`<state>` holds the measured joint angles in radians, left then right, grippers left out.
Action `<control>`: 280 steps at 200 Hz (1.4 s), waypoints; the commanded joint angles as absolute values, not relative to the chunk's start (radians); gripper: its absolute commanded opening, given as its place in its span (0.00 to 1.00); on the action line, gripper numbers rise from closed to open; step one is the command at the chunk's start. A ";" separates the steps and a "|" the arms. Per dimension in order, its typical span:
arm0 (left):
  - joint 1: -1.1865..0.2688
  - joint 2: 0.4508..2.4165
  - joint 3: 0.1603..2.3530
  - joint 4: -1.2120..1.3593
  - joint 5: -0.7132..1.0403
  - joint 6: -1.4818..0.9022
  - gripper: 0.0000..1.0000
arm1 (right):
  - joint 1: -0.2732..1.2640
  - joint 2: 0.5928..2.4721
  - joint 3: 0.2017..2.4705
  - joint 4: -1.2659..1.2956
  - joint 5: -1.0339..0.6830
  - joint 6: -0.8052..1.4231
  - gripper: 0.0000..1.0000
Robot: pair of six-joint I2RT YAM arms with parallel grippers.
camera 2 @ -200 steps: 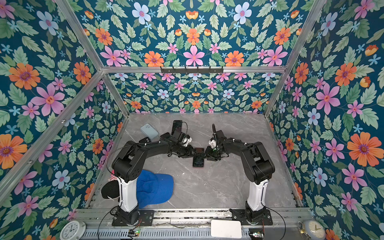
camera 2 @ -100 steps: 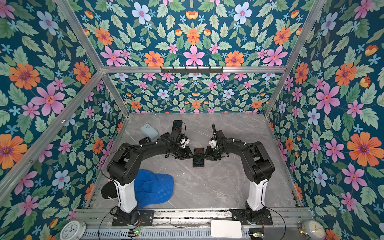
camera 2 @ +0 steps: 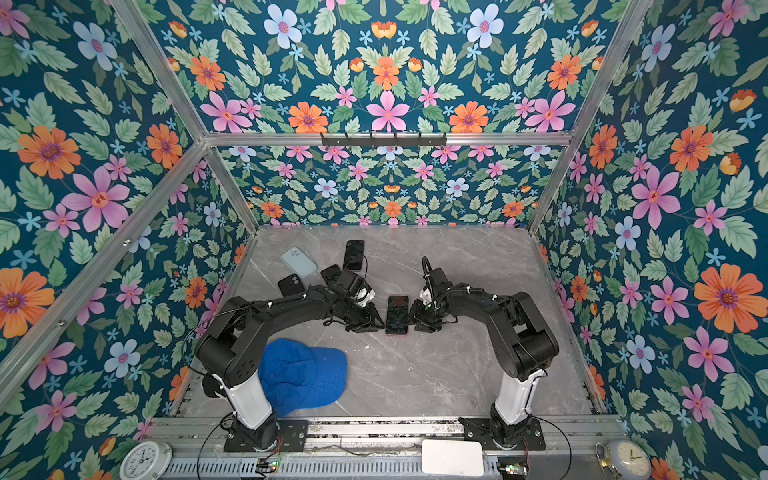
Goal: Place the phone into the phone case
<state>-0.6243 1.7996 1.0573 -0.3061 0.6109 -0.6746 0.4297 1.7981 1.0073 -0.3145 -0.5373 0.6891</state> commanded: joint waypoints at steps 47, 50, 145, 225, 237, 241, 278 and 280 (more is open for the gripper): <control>-0.648 1.839 1.092 -0.324 0.608 -0.667 0.32 | 0.442 1.811 0.993 -0.288 -0.530 0.721 0.45; -0.649 1.840 1.093 -0.328 0.607 -0.665 0.32 | 0.443 1.814 0.993 -0.287 -0.532 0.721 0.45; -0.662 1.876 1.117 -0.350 0.584 -0.642 0.16 | 0.473 1.839 0.996 -0.278 -0.541 0.718 0.44; -0.661 1.905 1.114 -0.360 0.565 -0.621 0.07 | 0.504 1.842 1.000 -0.287 -0.542 0.718 0.42; -0.662 1.908 1.115 -0.362 0.563 -0.617 0.07 | 0.511 1.842 1.003 -0.287 -0.541 0.719 0.42; -0.663 1.910 1.114 -0.362 0.561 -0.615 0.07 | 0.514 1.845 1.004 -0.287 -0.541 0.721 0.42; -0.661 1.917 1.115 -0.371 0.552 -0.609 0.05 | 0.529 1.848 1.003 -0.281 -0.536 0.728 0.41; -0.661 1.917 1.115 -0.372 0.552 -0.608 0.05 | 0.531 1.847 1.003 -0.281 -0.536 0.728 0.41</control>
<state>-0.6559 1.8969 1.1210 -0.3401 0.6170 -0.6281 0.5079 1.8259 1.0138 -0.2436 -0.5133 0.7040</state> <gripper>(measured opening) 0.057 0.416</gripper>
